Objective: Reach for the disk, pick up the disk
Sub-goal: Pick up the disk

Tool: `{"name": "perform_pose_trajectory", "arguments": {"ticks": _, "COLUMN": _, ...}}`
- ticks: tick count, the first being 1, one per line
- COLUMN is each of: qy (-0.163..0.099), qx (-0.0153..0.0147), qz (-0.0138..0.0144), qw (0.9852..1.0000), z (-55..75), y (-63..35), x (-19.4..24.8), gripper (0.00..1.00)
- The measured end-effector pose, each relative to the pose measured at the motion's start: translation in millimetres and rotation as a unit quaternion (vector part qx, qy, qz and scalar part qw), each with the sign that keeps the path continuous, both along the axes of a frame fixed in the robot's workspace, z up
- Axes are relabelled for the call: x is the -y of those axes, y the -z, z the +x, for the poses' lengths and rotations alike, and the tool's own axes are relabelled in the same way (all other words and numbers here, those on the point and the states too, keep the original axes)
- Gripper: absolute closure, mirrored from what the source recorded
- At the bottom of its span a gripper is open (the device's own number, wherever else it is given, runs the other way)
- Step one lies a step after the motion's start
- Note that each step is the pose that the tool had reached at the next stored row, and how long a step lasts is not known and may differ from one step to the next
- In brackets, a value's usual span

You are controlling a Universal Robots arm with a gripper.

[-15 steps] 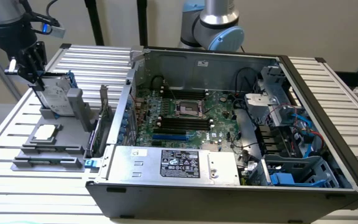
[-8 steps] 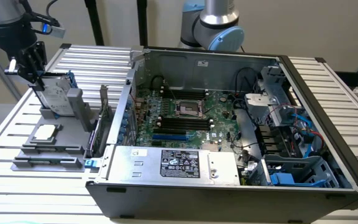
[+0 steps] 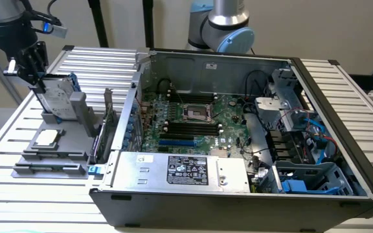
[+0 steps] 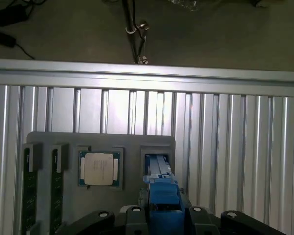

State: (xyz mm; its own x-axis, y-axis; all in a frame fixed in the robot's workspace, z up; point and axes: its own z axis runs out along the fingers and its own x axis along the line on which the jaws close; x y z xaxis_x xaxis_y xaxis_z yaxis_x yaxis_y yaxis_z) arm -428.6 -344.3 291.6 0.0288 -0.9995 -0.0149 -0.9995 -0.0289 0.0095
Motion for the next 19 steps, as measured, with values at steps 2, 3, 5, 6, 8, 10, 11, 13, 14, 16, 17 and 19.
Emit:
{"name": "perform_pose_trajectory", "arguments": {"ticks": 2, "qy": 0.0, "qx": -0.0001, "qz": 0.0, "qw": 1.0, "z": 0.0, "y": -4.0, "x": 0.0, "gripper": 0.67}}
{"name": "perform_pose_trajectory", "arguments": {"ticks": 3, "qy": 0.0, "qx": 0.0, "qz": 0.0, "qw": 1.0, "z": 0.0, "y": -7.1, "x": 0.0, "gripper": 0.67}}
{"name": "perform_pose_trajectory", "arguments": {"ticks": 5, "qy": 0.0, "qx": 0.0, "qz": 0.0, "qw": 1.0, "z": 0.2, "y": -14.7, "x": 0.0, "gripper": 0.67}}
{"name": "perform_pose_trajectory", "arguments": {"ticks": 6, "qy": 0.0, "qx": -0.0001, "qz": 0.0, "qw": 1.0, "z": 0.3, "y": -19.1, "x": 0.0, "gripper": 0.67}}
{"name": "perform_pose_trajectory", "arguments": {"ticks": 8, "qy": 0.0, "qx": 0.0, "qz": 0.0, "qw": 1.0, "z": 0.8, "y": -28.0, "x": 0.0, "gripper": 0.67}}
{"name": "perform_pose_trajectory", "arguments": {"ticks": 10, "qy": 0.0, "qx": 0.0, "qz": 0.0, "qw": 1.0, "z": 1.6, "y": -37.0, "x": 0.0, "gripper": 0.67}}
{"name": "perform_pose_trajectory", "arguments": {"ticks": 11, "qy": 0.0, "qx": -0.0001, "qz": 0.0, "qw": 1.0, "z": 2.1, "y": -41.8, "x": 0.0, "gripper": 0.67}}
{"name": "perform_pose_trajectory", "arguments": {"ticks": 13, "qy": 0.0, "qx": 0.0, "qz": 0.0, "qw": 1.0, "z": 3.3, "y": -50.9, "x": 0.0, "gripper": 0.67}}
{"name": "perform_pose_trajectory", "arguments": {"ticks": 14, "qy": 0.0, "qx": -0.0001, "qz": 0.0, "qw": 1.0, "z": 4.0, "y": -55.5, "x": 0.0, "gripper": 0.67}}
{"name": "perform_pose_trajectory", "arguments": {"ticks": 16, "qy": 0.0, "qx": 0.0, "qz": 0.0, "qw": 1.0, "z": 6.0, "y": -64.4, "x": 0.0, "gripper": 0.67}}
{"name": "perform_pose_trajectory", "arguments": {"ticks": 17, "qy": 0.0, "qx": -0.0001, "qz": 0.0001, "qw": 1.0, "z": 7.6, "y": -69.2, "x": 0.1, "gripper": 0.67}}
{"name": "perform_pose_trajectory", "arguments": {"ticks": 19, "qy": -0.001, "qx": -0.0001, "qz": 0.0003, "qw": 1.0, "z": 11.6, "y": -78.2, "x": 0.2, "gripper": 0.67}}
